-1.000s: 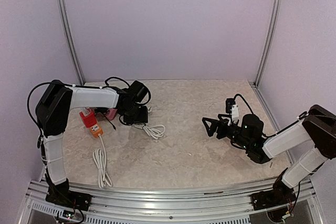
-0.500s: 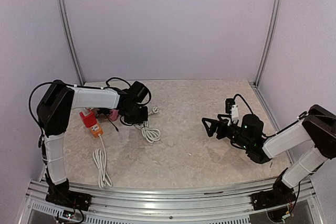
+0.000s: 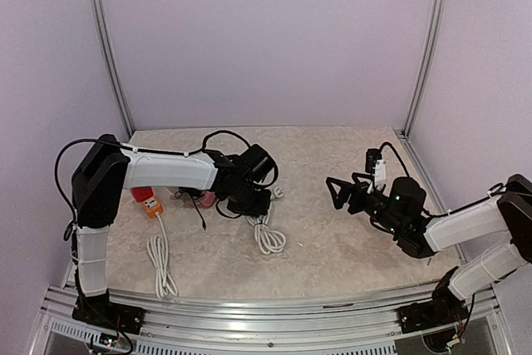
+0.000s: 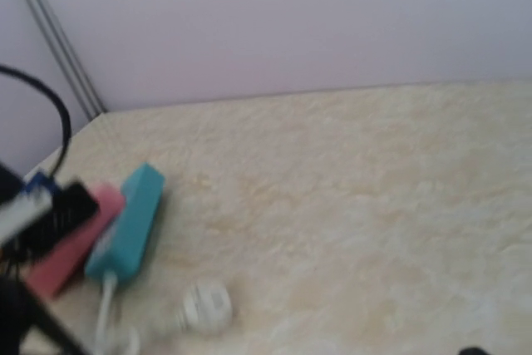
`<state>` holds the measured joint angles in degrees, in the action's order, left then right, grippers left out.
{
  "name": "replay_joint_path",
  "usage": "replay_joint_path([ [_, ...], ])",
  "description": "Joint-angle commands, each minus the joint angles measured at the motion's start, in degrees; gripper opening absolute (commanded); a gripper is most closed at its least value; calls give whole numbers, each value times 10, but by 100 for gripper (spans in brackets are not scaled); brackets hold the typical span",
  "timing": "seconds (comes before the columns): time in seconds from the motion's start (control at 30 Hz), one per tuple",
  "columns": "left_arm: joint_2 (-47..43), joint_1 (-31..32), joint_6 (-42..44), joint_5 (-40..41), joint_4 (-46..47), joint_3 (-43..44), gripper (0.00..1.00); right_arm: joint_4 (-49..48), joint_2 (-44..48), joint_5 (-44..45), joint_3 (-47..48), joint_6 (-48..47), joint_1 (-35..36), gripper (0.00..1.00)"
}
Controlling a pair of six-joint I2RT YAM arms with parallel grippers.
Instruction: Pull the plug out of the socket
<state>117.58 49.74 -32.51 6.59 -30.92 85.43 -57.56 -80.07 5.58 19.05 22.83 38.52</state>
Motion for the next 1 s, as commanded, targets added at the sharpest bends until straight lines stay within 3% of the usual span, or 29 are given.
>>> replay_joint_path([
  [0.0,44,49,17,-59,-5,60,0,68,62,58,-11,-24,4,100],
  [0.27,95,116,31,-105,-2,137,0,139,184,114,-37,-35,-24,100],
  [0.7,163,139,45,-137,5,257,6,180,198,77,-21,-32,-58,100],
  [0.77,175,136,47,-143,8,274,11,187,195,73,-16,-34,-58,100],
  [0.87,172,128,51,-147,19,278,28,196,198,69,-11,-39,-58,100],
  [0.97,153,118,56,-146,32,265,55,210,206,69,-5,-44,-59,100],
])
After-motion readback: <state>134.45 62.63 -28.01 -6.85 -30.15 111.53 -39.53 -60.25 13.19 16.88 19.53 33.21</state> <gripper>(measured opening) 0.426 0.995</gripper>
